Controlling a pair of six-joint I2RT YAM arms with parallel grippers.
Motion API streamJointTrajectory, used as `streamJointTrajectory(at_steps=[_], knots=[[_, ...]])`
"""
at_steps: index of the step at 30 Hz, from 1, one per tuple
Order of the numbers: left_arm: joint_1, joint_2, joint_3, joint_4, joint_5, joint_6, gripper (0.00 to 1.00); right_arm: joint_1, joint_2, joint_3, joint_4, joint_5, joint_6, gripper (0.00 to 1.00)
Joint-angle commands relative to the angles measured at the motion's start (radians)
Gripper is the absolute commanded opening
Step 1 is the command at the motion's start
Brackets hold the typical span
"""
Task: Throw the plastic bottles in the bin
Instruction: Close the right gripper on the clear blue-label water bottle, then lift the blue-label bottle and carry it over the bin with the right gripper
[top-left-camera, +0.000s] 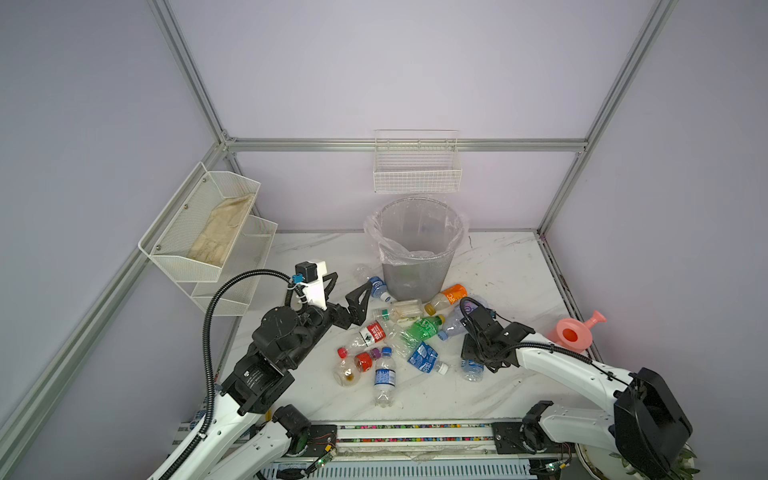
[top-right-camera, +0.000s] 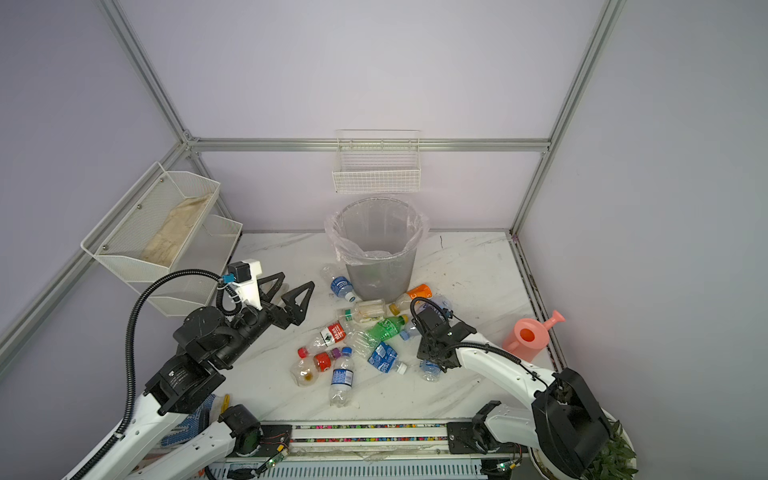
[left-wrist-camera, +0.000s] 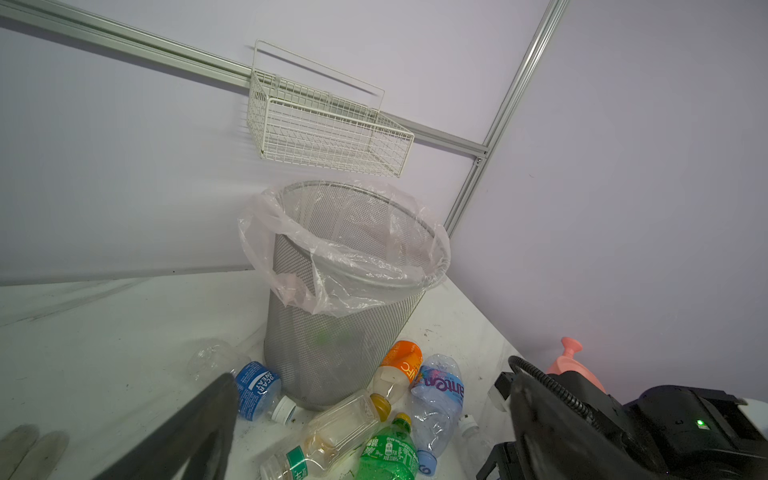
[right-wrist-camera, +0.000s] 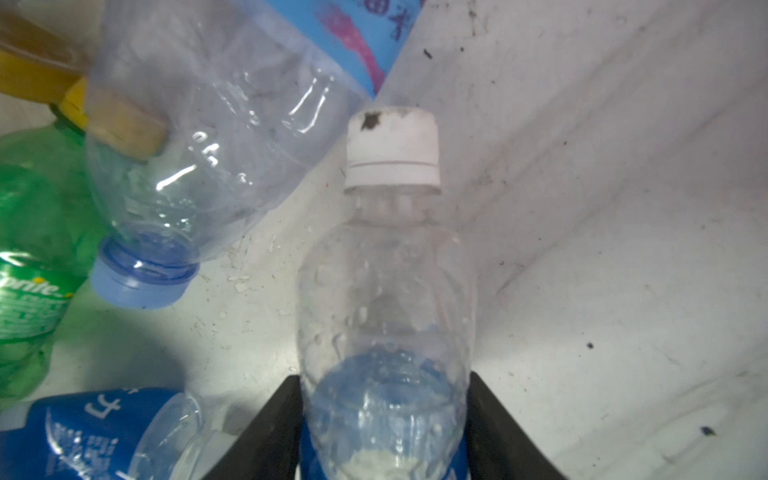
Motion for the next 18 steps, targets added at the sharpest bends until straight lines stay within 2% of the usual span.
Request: streamJointTrajectory(at_steps=[1,3,8,11,18], knots=[[-0.005,-0.011,-0.038,0.018,-0.008,-0.019,1.00,0.006,-0.015,-0.028,0.003,0.014,0.014,0.46],[-0.005,-0.013,-0.039,0.018,-0.007,-0.019,1.00,0.006,-0.013,-0.034,0.014,0.006,0.013,0.40],[-0.005,-0.020,-0.036,0.017,-0.008,-0.020,1.00,0.007,-0.028,-0.036,0.016,0.003,0.011,0.13],[-0.005,-0.021,-0.038,0.016,-0.006,-0.022,1.00,0.007,-0.053,-0.026,0.008,0.009,0.011,0.00],[-0.006,-0.017,-0.051,0.017,-0.005,-0.031,1.00,0.015,-0.110,0.038,-0.058,0.065,0.012,0.00]])
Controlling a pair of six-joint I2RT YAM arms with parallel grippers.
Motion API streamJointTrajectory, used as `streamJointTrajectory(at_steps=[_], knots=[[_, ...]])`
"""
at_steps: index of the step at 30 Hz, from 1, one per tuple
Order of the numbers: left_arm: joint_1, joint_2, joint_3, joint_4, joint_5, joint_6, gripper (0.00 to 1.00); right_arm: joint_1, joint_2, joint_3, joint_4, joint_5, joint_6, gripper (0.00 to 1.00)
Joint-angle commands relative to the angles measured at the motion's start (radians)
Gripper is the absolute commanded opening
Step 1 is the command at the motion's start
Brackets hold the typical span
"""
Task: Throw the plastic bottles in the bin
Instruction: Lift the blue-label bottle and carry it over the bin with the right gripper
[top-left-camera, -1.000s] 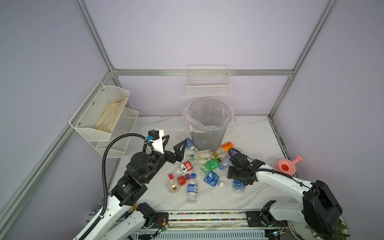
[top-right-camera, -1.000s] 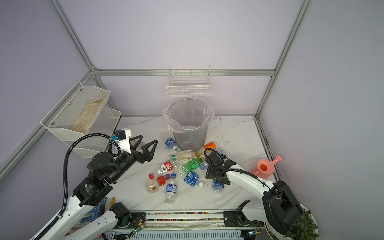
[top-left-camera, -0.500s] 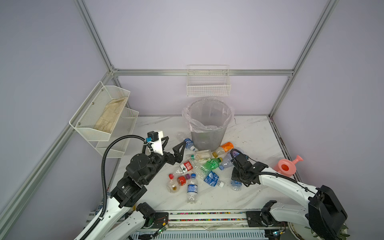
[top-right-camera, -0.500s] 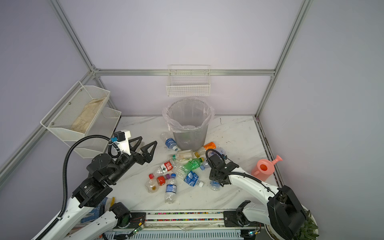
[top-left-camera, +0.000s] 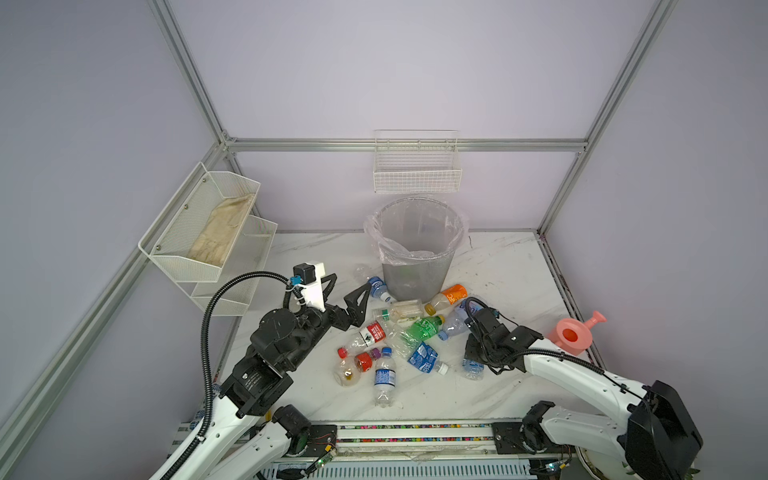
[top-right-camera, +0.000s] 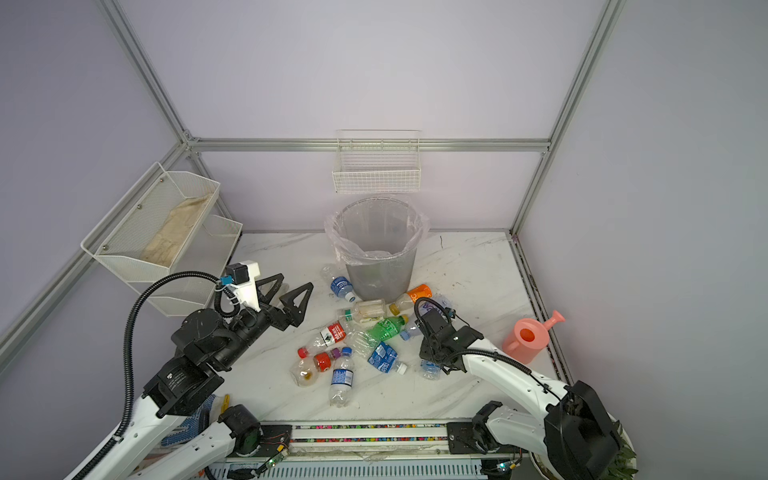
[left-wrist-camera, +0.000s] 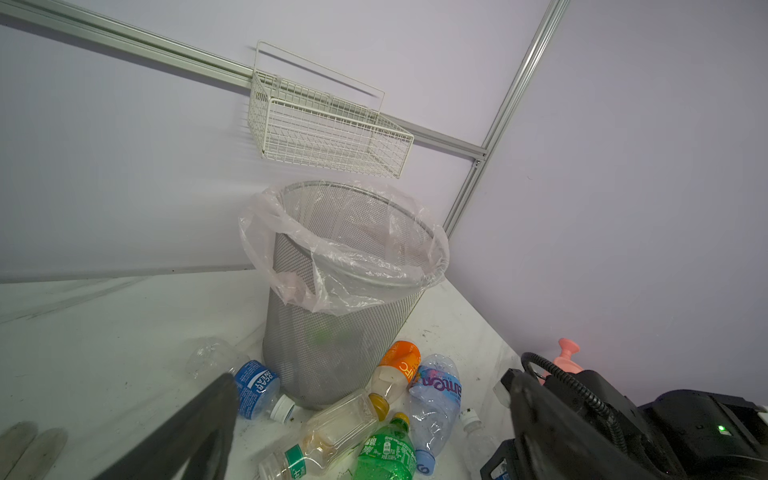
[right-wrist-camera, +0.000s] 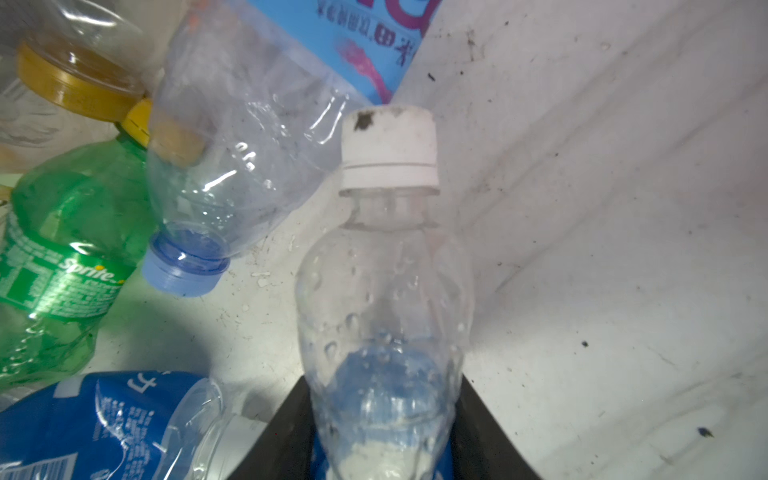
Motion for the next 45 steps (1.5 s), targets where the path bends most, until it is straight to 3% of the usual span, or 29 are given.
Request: streamJointTrajectory(at_steps=[1,6,10,15,26,32,45], knots=[[-0.007,-0.008,-0.044,0.018,-0.005,-0.023,1.00,0.013,-0.038,0.063,-0.070,0.067,0.008,0.00],[-0.007,-0.027,-0.071,0.012,-0.013,-0.042,1.00,0.017,-0.090,0.146,-0.110,0.120,-0.015,0.00],[-0.007,-0.044,-0.099,0.012,-0.022,-0.062,0.99,0.021,-0.137,0.190,-0.071,0.098,-0.042,0.00],[-0.011,-0.055,-0.120,0.004,-0.023,-0.077,0.99,0.024,-0.180,0.303,-0.022,0.124,-0.148,0.00],[-0.020,-0.072,-0.164,-0.006,-0.028,-0.116,0.99,0.024,-0.082,0.683,0.019,0.211,-0.341,0.02],[-0.036,-0.080,-0.188,-0.022,-0.038,-0.128,0.99,0.024,-0.075,0.768,0.123,0.183,-0.380,0.05],[-0.087,-0.076,-0.238,-0.040,-0.075,-0.149,0.99,0.024,0.036,0.958,0.138,0.150,-0.460,0.08]])
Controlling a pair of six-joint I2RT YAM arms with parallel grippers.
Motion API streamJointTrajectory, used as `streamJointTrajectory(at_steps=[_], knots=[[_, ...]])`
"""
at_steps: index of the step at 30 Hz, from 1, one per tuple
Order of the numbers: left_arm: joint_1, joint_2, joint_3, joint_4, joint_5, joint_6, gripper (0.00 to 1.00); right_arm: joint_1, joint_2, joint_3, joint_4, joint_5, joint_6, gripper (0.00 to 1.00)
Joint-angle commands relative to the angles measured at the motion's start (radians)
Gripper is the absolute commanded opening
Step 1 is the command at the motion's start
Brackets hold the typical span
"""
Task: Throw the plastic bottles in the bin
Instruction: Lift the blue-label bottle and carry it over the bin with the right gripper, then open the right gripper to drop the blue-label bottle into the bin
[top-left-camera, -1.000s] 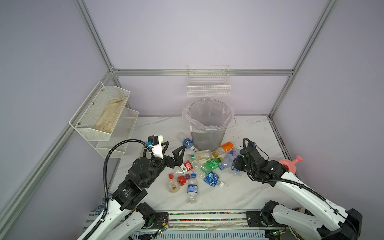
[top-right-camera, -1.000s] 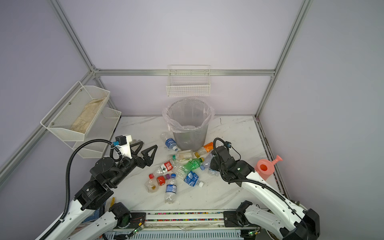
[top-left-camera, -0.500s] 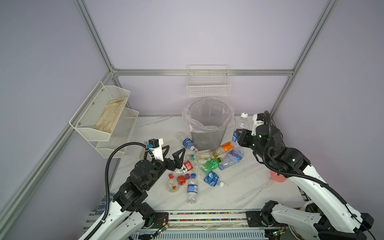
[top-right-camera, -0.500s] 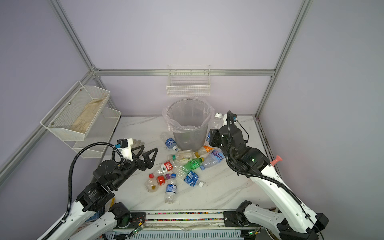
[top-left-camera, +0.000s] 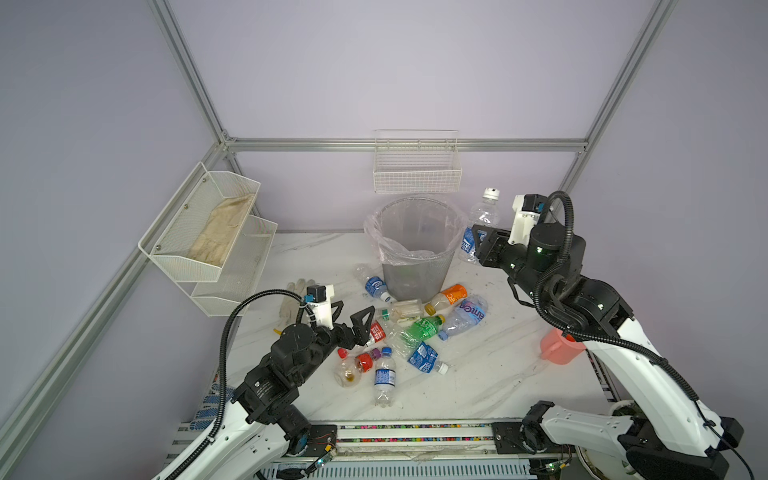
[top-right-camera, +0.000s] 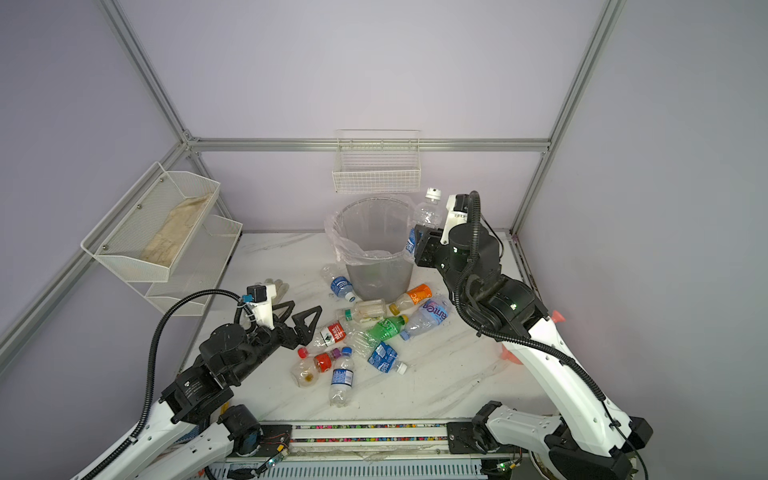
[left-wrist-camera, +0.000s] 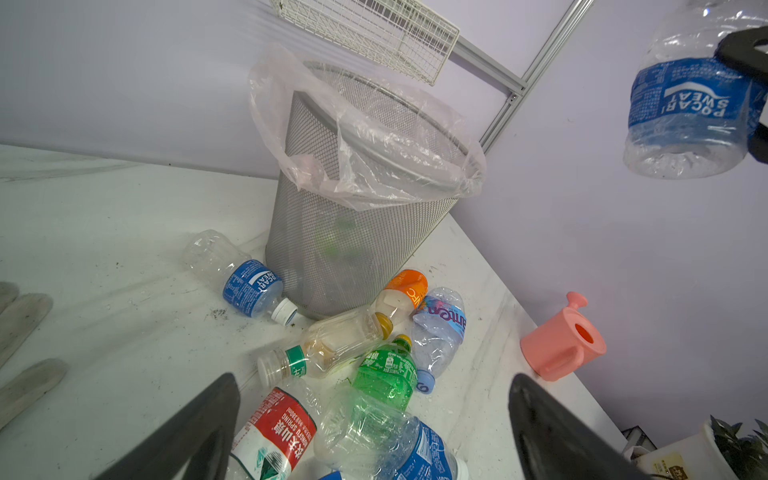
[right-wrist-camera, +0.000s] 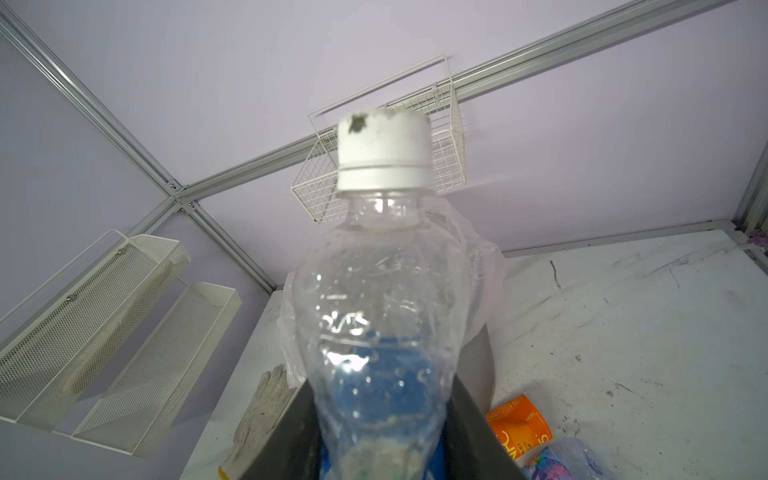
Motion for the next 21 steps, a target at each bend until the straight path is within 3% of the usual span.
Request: streamJointTrajectory(at_steps=[1,21], knots=[[-0.018,-0.003,-0.043,0.018,-0.025,-0.015,0.99,0.005,0.018,0.050,0.041,-0.010,-0.040,0.08],[-0.104,0.000,-0.053,-0.002,-0.081,-0.019,0.99,0.006,0.339,0.311,-0.012,-0.047,-0.103,0.18]])
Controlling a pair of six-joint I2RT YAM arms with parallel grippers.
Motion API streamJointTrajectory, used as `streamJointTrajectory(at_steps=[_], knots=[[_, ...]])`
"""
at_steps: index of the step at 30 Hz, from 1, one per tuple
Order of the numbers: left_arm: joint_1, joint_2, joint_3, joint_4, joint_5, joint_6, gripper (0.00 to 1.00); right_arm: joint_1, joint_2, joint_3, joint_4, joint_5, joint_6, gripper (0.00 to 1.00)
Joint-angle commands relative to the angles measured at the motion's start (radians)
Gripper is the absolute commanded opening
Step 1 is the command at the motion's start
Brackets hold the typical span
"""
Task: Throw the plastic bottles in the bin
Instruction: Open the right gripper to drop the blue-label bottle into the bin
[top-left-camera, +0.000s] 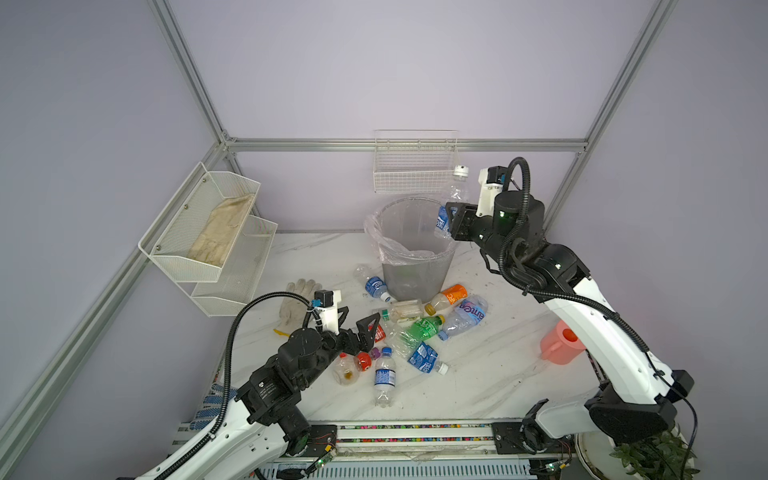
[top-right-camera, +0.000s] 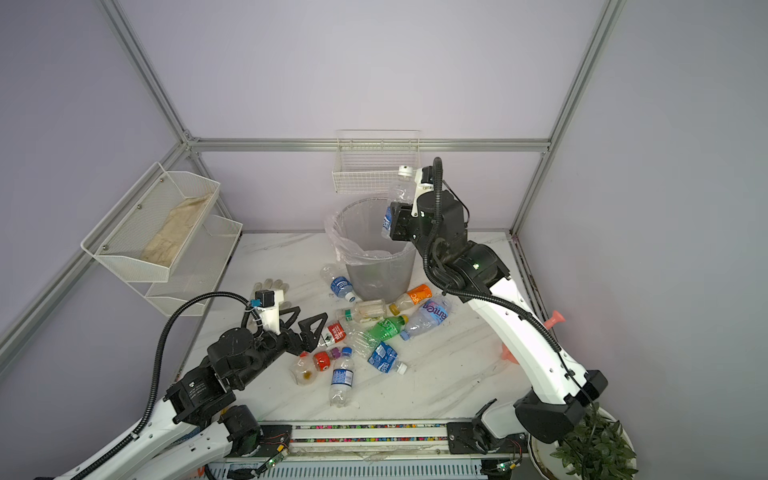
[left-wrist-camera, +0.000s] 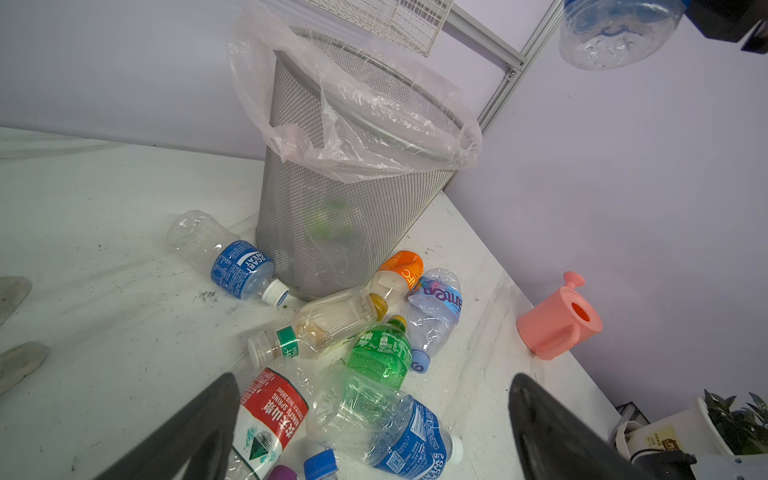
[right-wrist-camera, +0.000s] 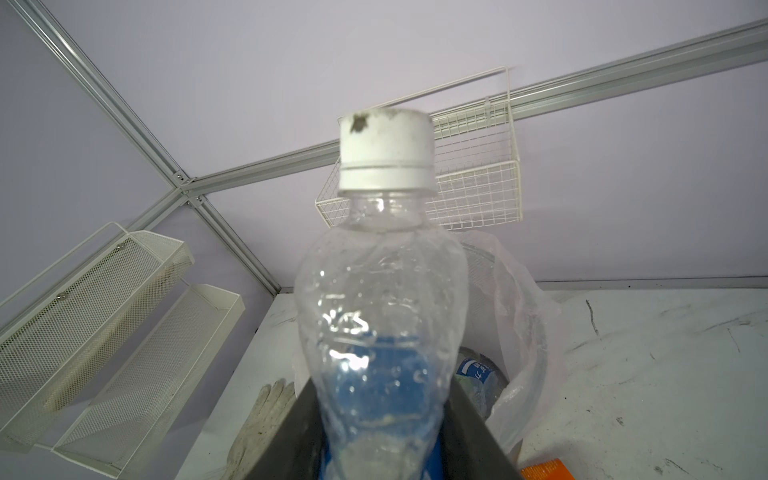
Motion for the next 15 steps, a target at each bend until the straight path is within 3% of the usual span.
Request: streamJointTrajectory(at_steps=[1,3,5,7,11,15], knots=[[-0.021,-0.005,-0.041,0.004,-0.028,-0.010,0.99,0.005,0.074,0.059,-0.038,-0.012,-0.029,0.18],[-0.034,-0.007,-0.043,0.003,-0.036,-0.015,0.99,0.005,0.135,0.083,-0.052,-0.008,-0.038,0.30],[-0.048,-0.006,-0.043,0.000,-0.037,-0.017,0.99,0.004,0.225,0.135,-0.102,0.023,-0.050,0.67],[-0.064,-0.001,-0.038,-0.008,-0.028,-0.016,0.99,0.004,0.297,0.214,-0.175,0.070,-0.040,0.84],[-0.111,0.016,-0.023,-0.038,-0.049,-0.010,0.99,0.004,0.241,0.154,-0.100,0.078,-0.046,0.97],[-0.140,0.038,-0.021,-0.043,-0.072,-0.005,0.99,0.004,0.130,0.044,0.003,0.069,-0.046,0.97]])
